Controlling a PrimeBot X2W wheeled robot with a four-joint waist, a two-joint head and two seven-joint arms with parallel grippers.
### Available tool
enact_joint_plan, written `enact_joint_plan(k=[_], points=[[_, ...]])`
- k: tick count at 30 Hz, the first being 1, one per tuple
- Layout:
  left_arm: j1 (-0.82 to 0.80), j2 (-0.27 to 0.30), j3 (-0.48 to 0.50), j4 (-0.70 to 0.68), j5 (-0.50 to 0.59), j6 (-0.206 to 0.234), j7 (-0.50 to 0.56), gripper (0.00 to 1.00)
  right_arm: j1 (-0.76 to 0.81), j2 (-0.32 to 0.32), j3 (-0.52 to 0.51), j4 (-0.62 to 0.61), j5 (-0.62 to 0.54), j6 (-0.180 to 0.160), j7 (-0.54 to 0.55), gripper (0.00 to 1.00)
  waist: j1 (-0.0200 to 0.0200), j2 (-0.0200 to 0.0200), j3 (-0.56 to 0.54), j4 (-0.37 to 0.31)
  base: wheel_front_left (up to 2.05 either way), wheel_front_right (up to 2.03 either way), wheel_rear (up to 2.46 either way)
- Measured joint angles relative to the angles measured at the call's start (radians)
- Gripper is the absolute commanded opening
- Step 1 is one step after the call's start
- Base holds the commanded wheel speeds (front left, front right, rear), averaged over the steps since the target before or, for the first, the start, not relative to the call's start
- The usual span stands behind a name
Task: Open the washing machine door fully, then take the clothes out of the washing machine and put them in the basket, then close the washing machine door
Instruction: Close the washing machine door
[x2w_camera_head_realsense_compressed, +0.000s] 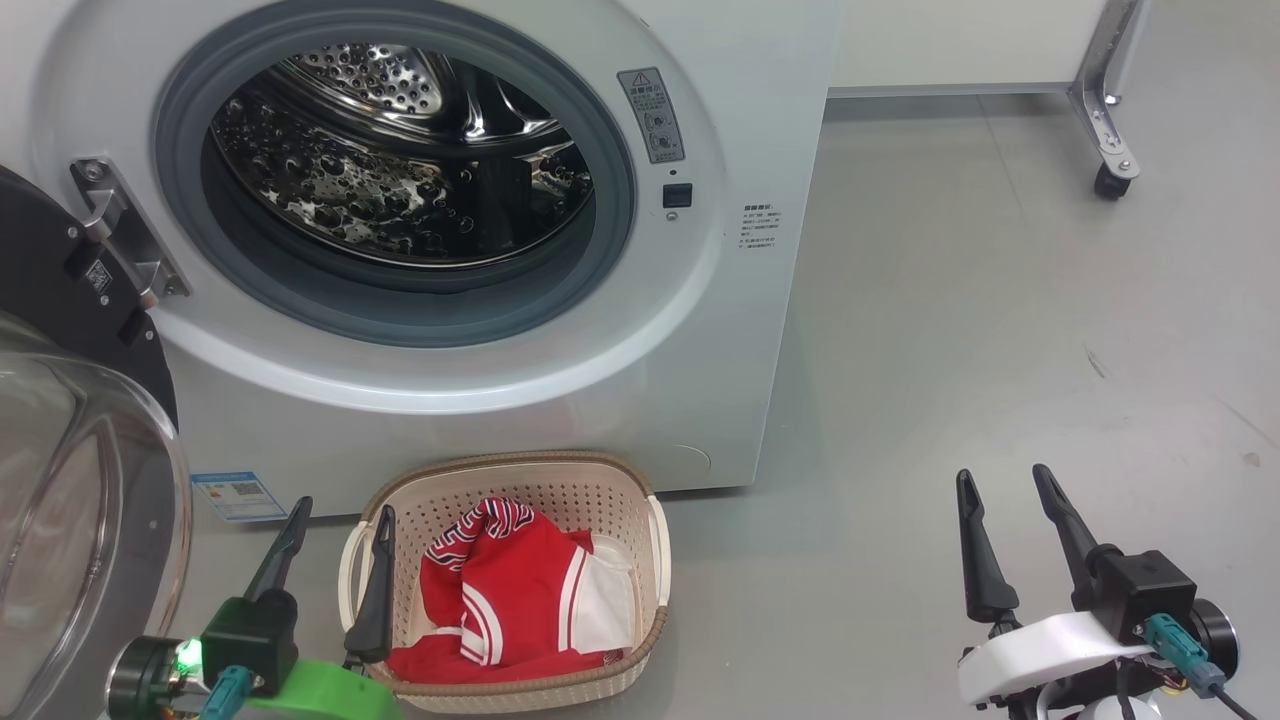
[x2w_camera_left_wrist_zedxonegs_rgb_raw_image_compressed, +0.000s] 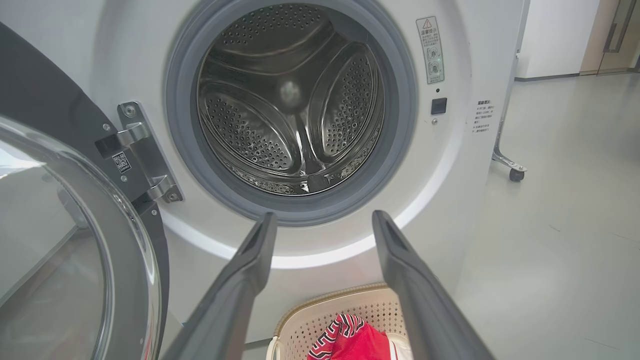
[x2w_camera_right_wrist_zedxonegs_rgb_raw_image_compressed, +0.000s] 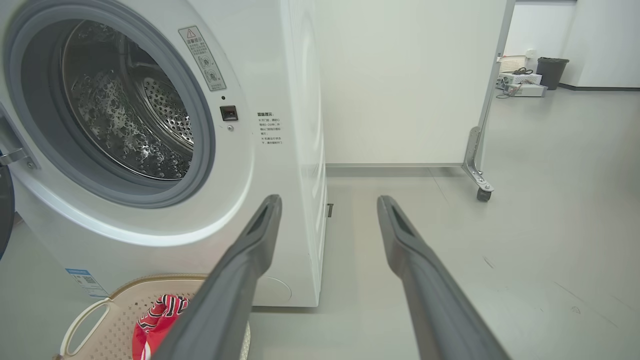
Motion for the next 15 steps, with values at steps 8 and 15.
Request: enact_joint_plan(k=[8, 15], points=[[0.012, 0.002, 0.000, -0.023, 0.001, 0.006, 0.008, 1.00, 0.005, -0.001, -0.001, -0.008, 0.000, -0.005, 0.000, 1.00, 0.0000, 0.0000, -0.001, 0.002, 0.00, 0.00, 0.00], [0.017, 0.007, -0.006, -0.037, 0.019, 0.020, 0.016, 1.00, 0.006, -0.005, -0.002, -0.015, 0.000, -0.006, 0.000, 1.00, 0.0000, 0.0000, -0.001, 0.006, -0.02, 0.09, -0.06]])
